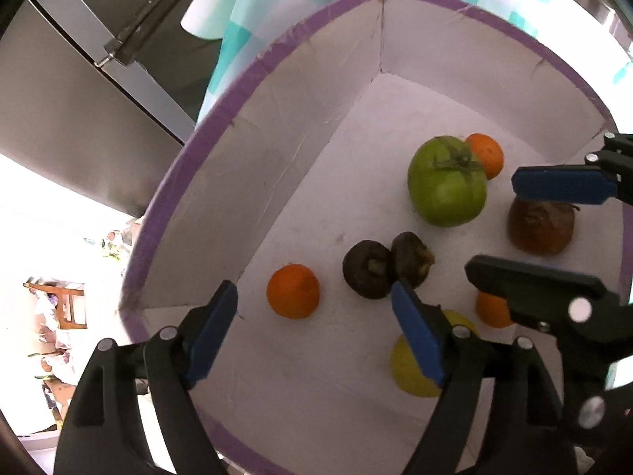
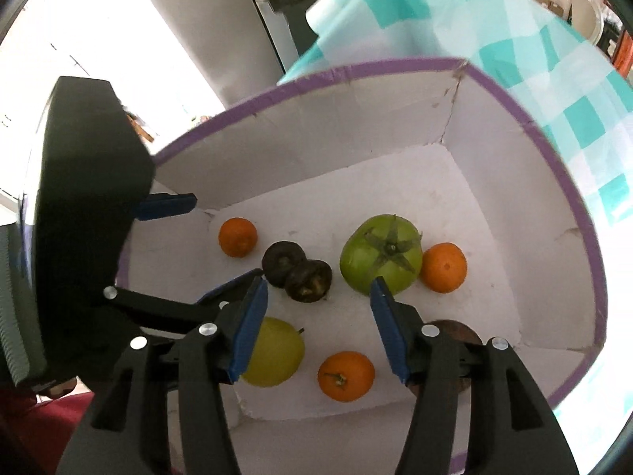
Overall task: Organize fruits
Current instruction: 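Carry the mandarin and dark fruit into the purple box and open both tools, then withdraw both tools from the box toward the green fruit and dark fruit, then grasp the green fruit with the left tool while the right tool grasps the dark fruit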
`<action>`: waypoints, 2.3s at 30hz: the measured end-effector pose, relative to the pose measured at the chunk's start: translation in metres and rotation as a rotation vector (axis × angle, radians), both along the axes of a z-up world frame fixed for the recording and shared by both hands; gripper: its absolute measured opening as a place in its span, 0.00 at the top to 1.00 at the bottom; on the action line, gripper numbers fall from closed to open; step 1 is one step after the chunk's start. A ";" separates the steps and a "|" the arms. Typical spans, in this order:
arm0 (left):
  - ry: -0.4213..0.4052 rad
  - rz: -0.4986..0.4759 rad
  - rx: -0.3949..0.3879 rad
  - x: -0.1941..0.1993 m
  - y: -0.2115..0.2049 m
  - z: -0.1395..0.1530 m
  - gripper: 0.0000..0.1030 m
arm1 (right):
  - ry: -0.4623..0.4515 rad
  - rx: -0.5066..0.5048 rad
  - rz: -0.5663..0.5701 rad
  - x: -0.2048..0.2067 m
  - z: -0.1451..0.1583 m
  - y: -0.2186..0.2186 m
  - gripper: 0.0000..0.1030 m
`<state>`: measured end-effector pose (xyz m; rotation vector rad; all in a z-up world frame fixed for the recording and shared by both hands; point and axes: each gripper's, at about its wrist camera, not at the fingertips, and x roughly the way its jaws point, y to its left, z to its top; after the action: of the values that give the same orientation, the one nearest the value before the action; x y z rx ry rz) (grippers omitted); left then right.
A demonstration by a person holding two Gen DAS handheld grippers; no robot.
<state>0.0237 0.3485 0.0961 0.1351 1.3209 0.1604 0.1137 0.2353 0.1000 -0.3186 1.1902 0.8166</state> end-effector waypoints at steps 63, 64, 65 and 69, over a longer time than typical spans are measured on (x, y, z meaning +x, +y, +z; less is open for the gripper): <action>0.499 -0.426 -0.265 0.296 -0.250 -0.047 0.04 | -0.365 0.002 -0.382 0.154 -0.105 -0.212 0.62; 0.540 -0.400 -0.277 0.299 -0.251 -0.056 0.04 | -0.367 -0.003 -0.396 0.153 -0.105 -0.214 0.62; 0.558 -0.388 -0.269 0.301 -0.253 -0.060 0.04 | -0.362 -0.001 -0.423 0.150 -0.105 -0.220 0.62; 0.608 -0.367 -0.140 0.301 -0.260 -0.080 0.04 | -0.332 0.041 -0.542 0.136 -0.104 -0.250 0.62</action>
<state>0.3250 0.0886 0.0156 0.3217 1.8782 -0.3100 0.2494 -0.0148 -0.0040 -0.0817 0.8831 0.2982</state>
